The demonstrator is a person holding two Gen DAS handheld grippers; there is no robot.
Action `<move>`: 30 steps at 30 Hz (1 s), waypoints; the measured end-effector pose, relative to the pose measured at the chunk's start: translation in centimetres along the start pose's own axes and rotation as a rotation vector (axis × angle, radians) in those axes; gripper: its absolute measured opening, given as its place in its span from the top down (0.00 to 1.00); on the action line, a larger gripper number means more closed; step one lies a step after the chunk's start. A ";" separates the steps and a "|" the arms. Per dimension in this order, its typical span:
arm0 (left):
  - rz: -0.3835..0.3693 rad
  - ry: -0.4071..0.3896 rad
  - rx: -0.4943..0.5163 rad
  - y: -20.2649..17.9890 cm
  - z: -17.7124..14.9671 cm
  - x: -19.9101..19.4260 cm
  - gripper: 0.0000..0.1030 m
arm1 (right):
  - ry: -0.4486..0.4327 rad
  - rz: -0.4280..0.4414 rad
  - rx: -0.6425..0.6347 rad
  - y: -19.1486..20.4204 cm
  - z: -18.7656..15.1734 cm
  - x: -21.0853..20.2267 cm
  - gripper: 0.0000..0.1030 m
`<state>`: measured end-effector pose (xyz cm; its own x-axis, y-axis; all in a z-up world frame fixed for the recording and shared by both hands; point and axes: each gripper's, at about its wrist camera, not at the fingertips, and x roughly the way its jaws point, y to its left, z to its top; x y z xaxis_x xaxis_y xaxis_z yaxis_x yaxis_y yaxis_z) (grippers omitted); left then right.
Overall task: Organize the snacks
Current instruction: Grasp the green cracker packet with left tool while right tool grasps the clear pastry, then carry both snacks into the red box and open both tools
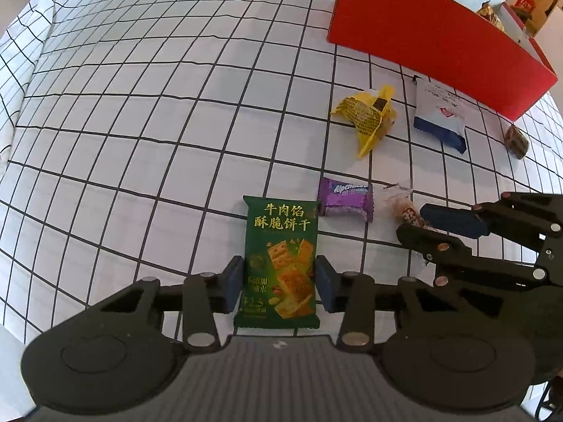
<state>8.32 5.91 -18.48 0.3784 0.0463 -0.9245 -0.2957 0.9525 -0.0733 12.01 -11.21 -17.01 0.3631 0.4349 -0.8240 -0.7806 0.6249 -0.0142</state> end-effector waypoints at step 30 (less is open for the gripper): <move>-0.163 -0.065 -0.034 -0.6 2.6 -7.3 0.61 | -0.136 0.004 0.390 -5.1 -0.1 -9.3 0.81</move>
<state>7.97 5.76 -10.71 0.4794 -0.0877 -0.8732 -0.2551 0.9381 -0.2342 12.61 -18.52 -9.37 0.4448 0.5033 -0.7408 -0.5401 0.8106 0.2264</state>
